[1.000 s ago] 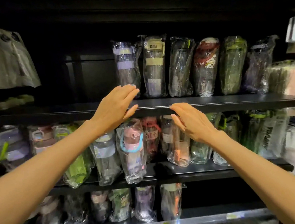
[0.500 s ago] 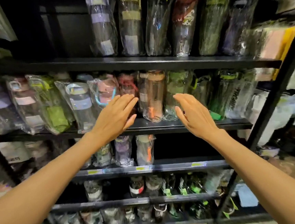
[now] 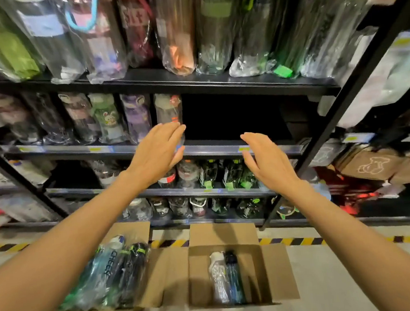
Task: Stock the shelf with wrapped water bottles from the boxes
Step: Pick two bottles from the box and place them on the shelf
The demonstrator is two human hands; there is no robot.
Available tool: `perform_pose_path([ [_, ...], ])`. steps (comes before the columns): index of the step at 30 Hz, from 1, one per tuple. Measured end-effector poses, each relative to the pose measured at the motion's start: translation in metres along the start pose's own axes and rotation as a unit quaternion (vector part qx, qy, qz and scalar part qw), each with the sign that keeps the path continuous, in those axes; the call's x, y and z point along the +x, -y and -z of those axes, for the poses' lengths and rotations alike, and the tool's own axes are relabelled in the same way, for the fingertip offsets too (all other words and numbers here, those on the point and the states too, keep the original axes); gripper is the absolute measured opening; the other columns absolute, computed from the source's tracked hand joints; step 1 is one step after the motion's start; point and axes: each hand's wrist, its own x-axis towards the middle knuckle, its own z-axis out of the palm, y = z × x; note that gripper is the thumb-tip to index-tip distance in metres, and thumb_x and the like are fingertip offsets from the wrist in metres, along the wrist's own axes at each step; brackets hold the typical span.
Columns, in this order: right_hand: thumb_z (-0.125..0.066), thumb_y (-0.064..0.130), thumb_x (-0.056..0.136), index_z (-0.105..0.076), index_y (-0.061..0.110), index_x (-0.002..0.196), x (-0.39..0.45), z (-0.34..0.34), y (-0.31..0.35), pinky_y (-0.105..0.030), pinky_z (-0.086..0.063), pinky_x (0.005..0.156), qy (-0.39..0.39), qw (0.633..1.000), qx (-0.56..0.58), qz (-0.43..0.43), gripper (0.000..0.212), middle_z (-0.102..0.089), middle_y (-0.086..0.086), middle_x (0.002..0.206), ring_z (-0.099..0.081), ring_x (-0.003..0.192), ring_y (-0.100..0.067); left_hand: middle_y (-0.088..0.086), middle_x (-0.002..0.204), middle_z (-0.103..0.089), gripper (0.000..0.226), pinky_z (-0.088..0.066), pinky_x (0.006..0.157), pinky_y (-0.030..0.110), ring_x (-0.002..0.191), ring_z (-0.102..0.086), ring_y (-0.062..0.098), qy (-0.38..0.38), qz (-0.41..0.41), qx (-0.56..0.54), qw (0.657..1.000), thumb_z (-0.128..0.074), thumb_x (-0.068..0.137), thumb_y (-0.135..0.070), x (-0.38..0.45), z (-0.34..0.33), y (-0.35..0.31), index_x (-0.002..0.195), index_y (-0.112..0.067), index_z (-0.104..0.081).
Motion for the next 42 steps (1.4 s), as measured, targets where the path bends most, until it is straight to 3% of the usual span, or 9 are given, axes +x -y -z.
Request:
perform_pose_path([
  [15, -0.041, 0.026, 0.100, -0.040, 0.008, 0.140, -0.176, -0.255, -0.105, -0.035, -0.034, 0.101, 0.195, 0.943, 0.089, -0.256, 0.044, -0.047, -0.013, 0.140, -0.041, 0.130, -0.028, 0.021, 0.115, -0.058, 0.050, -0.046, 0.082, 0.044, 0.104, -0.057, 0.038, 0.197, 0.207, -0.201, 0.937, -0.039, 0.093, -0.035, -0.149, -0.258, -0.139, 0.126, 0.001, -0.048],
  [20, -0.045, 0.030, 0.098, -0.040, 0.010, 0.138, -0.244, -0.363, -0.144, -0.042, -0.038, 0.104, 0.260, 0.876, 0.172, -0.369, 0.045, -0.048, -0.014, 0.138, -0.046, 0.125, -0.032, 0.012, 0.140, -0.043, 0.058, -0.035, 0.102, 0.037, 0.128, -0.041, 0.029, 0.323, 0.391, -0.308, 0.804, -0.051, 0.094, -0.027, -0.212, -0.375, -0.202, 0.144, -0.007, -0.028],
  [24, -0.050, 0.036, 0.095, -0.044, 0.012, 0.130, -0.286, -0.448, -0.170, -0.042, -0.046, 0.092, 0.274, 0.817, 0.221, -0.457, 0.043, -0.055, -0.012, 0.128, -0.054, 0.111, -0.030, 0.008, 0.096, -0.062, 0.036, -0.050, 0.078, 0.032, 0.084, -0.060, 0.018, 0.317, 0.507, -0.366, 0.713, -0.061, 0.087, -0.036, -0.265, -0.466, -0.239, 0.105, -0.004, -0.059],
  [26, -0.053, 0.041, 0.094, -0.038, 0.008, 0.138, -0.305, -0.489, -0.179, -0.031, -0.043, 0.086, 0.285, 0.789, 0.230, -0.493, 0.057, -0.053, -0.012, 0.130, -0.053, 0.114, -0.028, 0.006, 0.105, -0.055, 0.029, -0.045, 0.072, 0.017, 0.084, -0.057, 0.012, 0.334, 0.566, -0.387, 0.647, -0.060, 0.091, -0.031, -0.286, -0.499, -0.254, 0.107, -0.007, -0.054],
  [28, -0.054, 0.047, 0.091, -0.032, 0.006, 0.142, -0.322, -0.529, -0.187, -0.031, -0.043, 0.090, 0.296, 0.767, 0.240, -0.517, 0.069, -0.050, -0.015, 0.134, -0.051, 0.118, -0.029, 0.009, 0.136, -0.044, 0.065, -0.040, 0.081, 0.020, 0.115, -0.053, 0.024, 0.380, 0.592, -0.388, 0.596, -0.062, 0.089, -0.035, -0.309, -0.532, -0.268, 0.140, -0.006, -0.033],
  [33, -0.061, 0.039, 0.089, -0.027, 0.002, 0.139, -0.350, -0.610, -0.206, -0.033, -0.045, 0.080, 0.314, 0.701, 0.270, -0.580, 0.071, -0.048, -0.018, 0.133, -0.051, 0.116, -0.030, 0.011, 0.153, -0.026, 0.123, -0.032, 0.109, 0.031, 0.137, -0.031, 0.029, 0.394, 0.660, -0.426, 0.477, -0.080, 0.063, -0.051, -0.361, -0.619, -0.294, 0.149, -0.006, -0.004],
  [35, -0.065, 0.038, 0.086, -0.029, 0.001, 0.136, -0.358, -0.633, -0.212, -0.036, -0.048, 0.081, 0.316, 0.686, 0.270, -0.597, 0.072, -0.050, -0.018, 0.130, -0.052, 0.114, -0.031, 0.013, 0.154, -0.022, 0.140, -0.029, 0.113, 0.039, 0.139, -0.026, 0.031, 0.411, 0.663, -0.435, 0.451, -0.081, 0.048, -0.057, -0.365, -0.634, -0.303, 0.149, -0.007, 0.001],
  [39, -0.072, 0.050, 0.075, -0.033, 0.004, 0.131, -0.374, -0.673, -0.218, -0.047, -0.049, 0.094, 0.307, 0.672, 0.272, -0.617, 0.082, -0.050, -0.017, 0.126, -0.053, 0.113, -0.034, 0.014, 0.146, -0.037, 0.102, -0.037, 0.108, 0.036, 0.133, -0.039, 0.030, 0.434, 0.656, -0.426, 0.448, -0.078, 0.066, -0.048, -0.378, -0.667, -0.324, 0.142, -0.002, -0.029],
  [42, -0.072, 0.057, 0.070, -0.033, 0.004, 0.133, -0.384, -0.695, -0.223, -0.048, -0.045, 0.098, 0.316, 0.683, 0.228, -0.618, 0.091, -0.042, -0.016, 0.130, -0.047, 0.118, -0.035, 0.014, 0.150, -0.033, 0.108, -0.037, 0.108, 0.039, 0.134, -0.037, 0.031, 0.446, 0.639, -0.444, 0.443, -0.077, 0.064, -0.057, -0.378, -0.681, -0.334, 0.145, -0.007, -0.026],
])
